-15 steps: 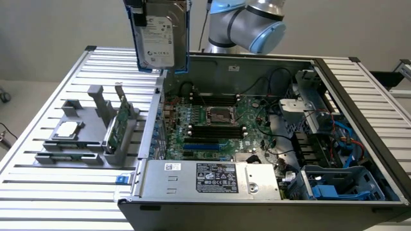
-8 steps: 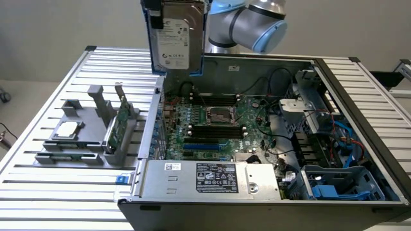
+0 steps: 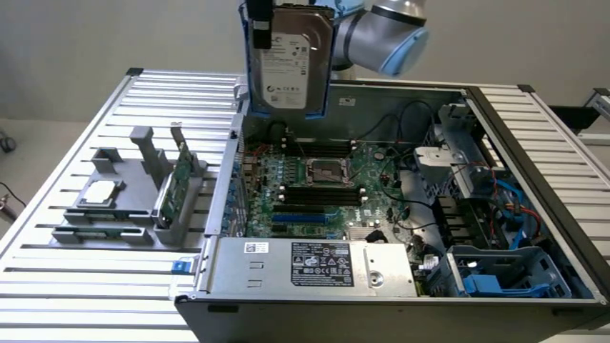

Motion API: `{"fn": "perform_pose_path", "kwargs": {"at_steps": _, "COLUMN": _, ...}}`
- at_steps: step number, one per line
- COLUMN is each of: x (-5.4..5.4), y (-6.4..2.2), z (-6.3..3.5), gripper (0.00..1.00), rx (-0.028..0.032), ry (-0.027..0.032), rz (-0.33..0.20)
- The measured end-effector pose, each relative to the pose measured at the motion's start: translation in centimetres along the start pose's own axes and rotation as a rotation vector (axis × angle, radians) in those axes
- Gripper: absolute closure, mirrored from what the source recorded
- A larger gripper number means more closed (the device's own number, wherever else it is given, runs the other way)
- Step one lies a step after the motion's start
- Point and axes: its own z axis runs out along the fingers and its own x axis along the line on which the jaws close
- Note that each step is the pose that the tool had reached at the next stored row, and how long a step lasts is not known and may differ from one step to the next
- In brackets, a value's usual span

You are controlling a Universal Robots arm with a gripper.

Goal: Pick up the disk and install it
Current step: 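Pick up the disk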

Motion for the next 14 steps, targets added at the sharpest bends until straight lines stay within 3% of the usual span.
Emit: {"fn": "perform_pose_path", "kwargs": {"at_steps": 14, "x": 2.6, "y": -6.03, "z": -0.17, "gripper": 0.67, "rx": -0.0001, "ry": 0.0001, "rz": 0.0}}
